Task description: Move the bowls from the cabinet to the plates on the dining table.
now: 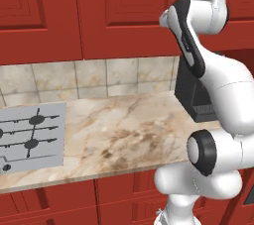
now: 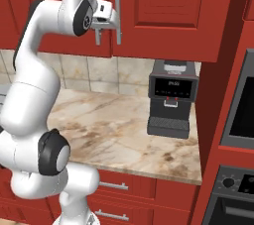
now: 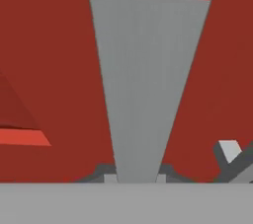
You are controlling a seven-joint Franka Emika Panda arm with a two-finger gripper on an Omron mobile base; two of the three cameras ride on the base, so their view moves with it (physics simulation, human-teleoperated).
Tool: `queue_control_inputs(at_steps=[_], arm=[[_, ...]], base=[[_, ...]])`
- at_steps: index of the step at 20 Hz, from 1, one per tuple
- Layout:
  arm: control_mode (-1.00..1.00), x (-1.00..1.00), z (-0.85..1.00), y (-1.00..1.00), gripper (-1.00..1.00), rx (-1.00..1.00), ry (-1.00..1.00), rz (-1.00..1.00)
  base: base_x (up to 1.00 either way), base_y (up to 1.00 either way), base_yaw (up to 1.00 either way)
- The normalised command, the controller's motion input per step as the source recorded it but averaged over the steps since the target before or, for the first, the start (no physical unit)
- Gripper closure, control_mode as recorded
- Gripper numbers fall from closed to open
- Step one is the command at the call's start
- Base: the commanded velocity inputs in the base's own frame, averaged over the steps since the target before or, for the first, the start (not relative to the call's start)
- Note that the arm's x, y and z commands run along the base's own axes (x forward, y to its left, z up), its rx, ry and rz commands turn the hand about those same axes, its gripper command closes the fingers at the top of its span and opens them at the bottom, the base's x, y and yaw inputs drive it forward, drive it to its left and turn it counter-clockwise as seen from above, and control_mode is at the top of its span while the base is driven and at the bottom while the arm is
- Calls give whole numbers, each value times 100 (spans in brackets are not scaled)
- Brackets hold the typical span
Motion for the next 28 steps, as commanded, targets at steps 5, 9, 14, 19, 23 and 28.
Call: queue_control_inputs(at_steps=[5, 9, 14, 19, 23, 28], arm=[[-100, -53, -7, 39, 100, 0, -16, 0], [-100, -66, -7, 53, 100, 0, -18, 0], [-100, -57, -3, 53, 100, 0, -14, 0], [-100, -47, -1, 51, 100, 0, -11, 0], [-100, -32, -5, 45, 100, -1, -3, 0], [-100, -22, 0, 32, 100, -1, 0, 0]], base=[[0, 0, 0], [0, 0, 0], [0, 0, 0], [0, 0, 0], [0, 0, 0], [0, 0, 0]])
